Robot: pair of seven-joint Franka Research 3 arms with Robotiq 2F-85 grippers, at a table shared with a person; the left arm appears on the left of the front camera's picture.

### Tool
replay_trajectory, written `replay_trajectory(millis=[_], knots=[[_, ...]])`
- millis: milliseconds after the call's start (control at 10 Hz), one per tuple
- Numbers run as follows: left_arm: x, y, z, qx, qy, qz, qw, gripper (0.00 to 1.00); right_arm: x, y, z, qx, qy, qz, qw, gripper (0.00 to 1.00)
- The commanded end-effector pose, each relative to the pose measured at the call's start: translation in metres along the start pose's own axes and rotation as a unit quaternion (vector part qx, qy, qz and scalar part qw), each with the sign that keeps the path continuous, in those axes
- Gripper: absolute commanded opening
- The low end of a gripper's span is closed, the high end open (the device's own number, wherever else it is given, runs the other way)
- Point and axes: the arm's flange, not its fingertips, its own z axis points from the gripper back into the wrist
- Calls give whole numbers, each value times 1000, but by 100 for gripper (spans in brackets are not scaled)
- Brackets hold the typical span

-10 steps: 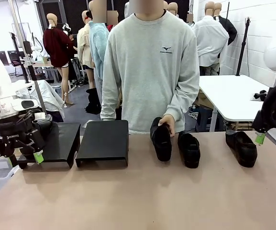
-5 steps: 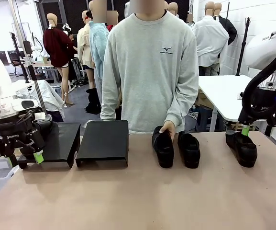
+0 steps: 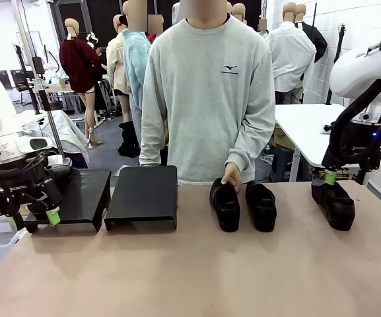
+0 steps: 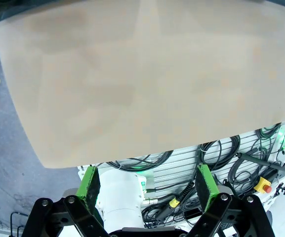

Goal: Organize the shoes by placing them on the stand.
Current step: Pick up one Shoe and place it in the middle of the table.

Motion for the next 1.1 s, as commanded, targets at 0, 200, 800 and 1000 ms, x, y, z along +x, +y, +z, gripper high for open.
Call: replay_trajectory(millis=[0, 200, 800, 1000], knots=[[-1, 1, -1, 0, -4, -1, 1000, 100, 25, 2, -16, 12, -25, 50, 998, 100], [-1, 1, -1, 0, -4, -1, 1000, 100, 45, -1, -29, -2, -32, 71, 997, 100], [-1, 1, -1, 0, -4, -1, 1000, 100, 82, -21, -61, -25, -91, 30, 995, 100], [-1, 1, -1, 0, -4, -1, 1000, 100, 85, -29, -66, 9, -99, 29, 995, 100]])
